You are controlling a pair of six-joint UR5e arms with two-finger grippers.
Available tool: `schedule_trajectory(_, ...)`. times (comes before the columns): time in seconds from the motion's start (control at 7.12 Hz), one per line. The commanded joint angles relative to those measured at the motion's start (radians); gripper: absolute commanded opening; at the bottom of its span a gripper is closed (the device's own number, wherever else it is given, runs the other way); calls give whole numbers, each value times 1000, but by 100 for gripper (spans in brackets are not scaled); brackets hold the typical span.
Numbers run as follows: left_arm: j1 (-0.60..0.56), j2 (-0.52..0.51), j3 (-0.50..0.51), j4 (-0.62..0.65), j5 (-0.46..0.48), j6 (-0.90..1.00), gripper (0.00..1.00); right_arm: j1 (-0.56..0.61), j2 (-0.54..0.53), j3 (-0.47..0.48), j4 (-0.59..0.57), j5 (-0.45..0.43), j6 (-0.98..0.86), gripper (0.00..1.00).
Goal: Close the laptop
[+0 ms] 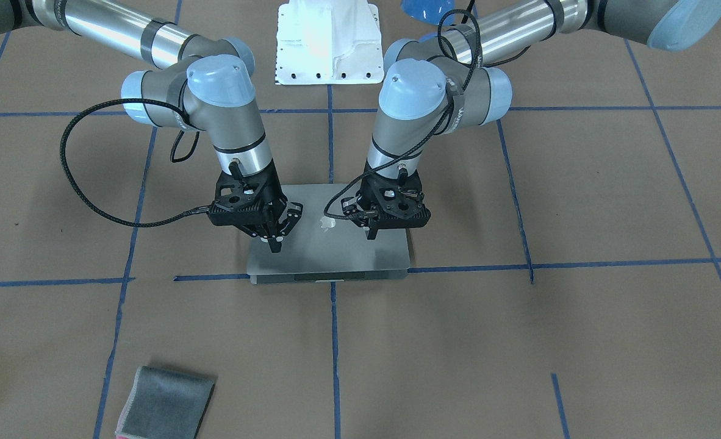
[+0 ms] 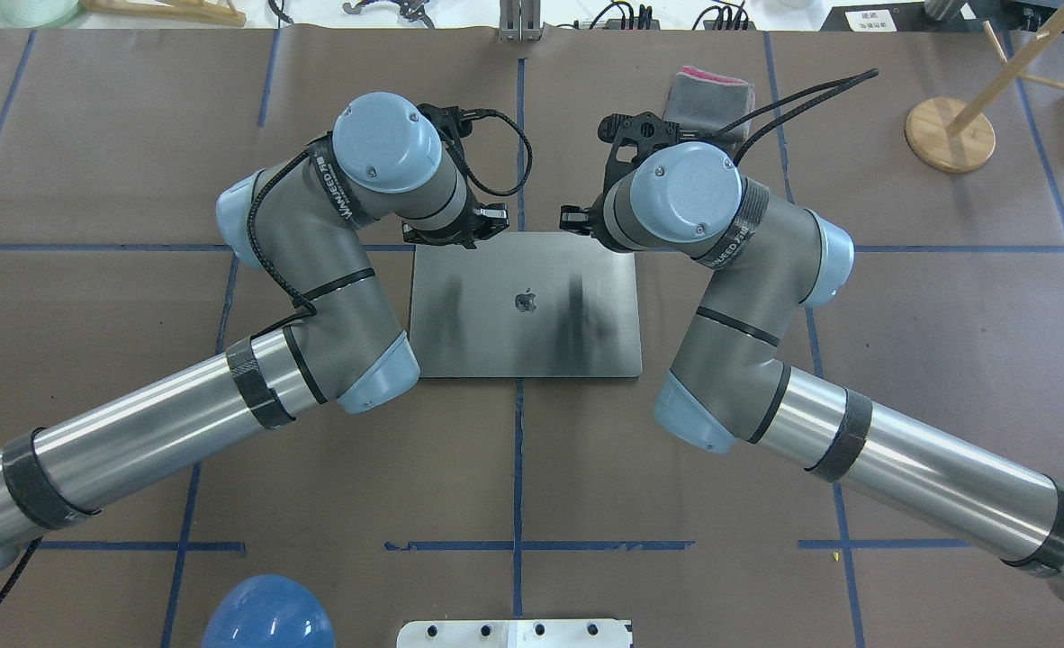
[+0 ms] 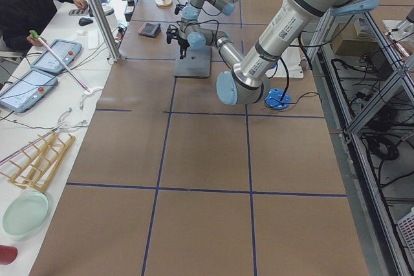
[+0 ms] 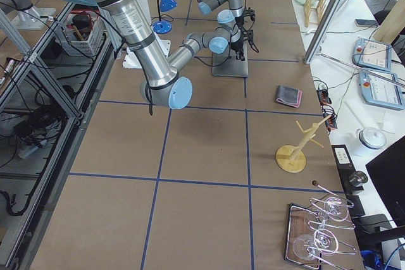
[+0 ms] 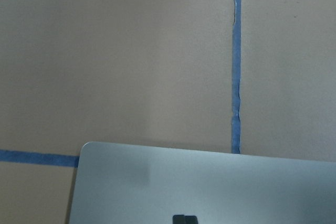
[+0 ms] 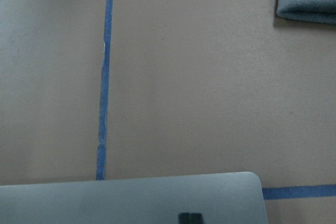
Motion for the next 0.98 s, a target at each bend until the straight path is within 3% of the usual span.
schedule_trajectory(0.0,2,-9,59,-37,0,3,0,36,1,14,2,61,-2,0)
schedule_trajectory(0.14,2,-9,73,-37,0,4,0,54,1,31,2,89,-2,2)
schedule_trajectory(0.28,2,-9,89,-39,0,10,0,80,-5,54,4,138,-2,15)
schedule_trajectory(0.42,5,-9,93,-39,0,12,0,119,-13,63,5,200,-2,61)
schedule_trajectory(0.56,9,-9,99,-39,0,13,0,154,-16,68,5,253,-4,100)
schedule_trajectory(0.84,14,-9,104,-39,0,14,0,260,-53,90,1,409,-19,100)
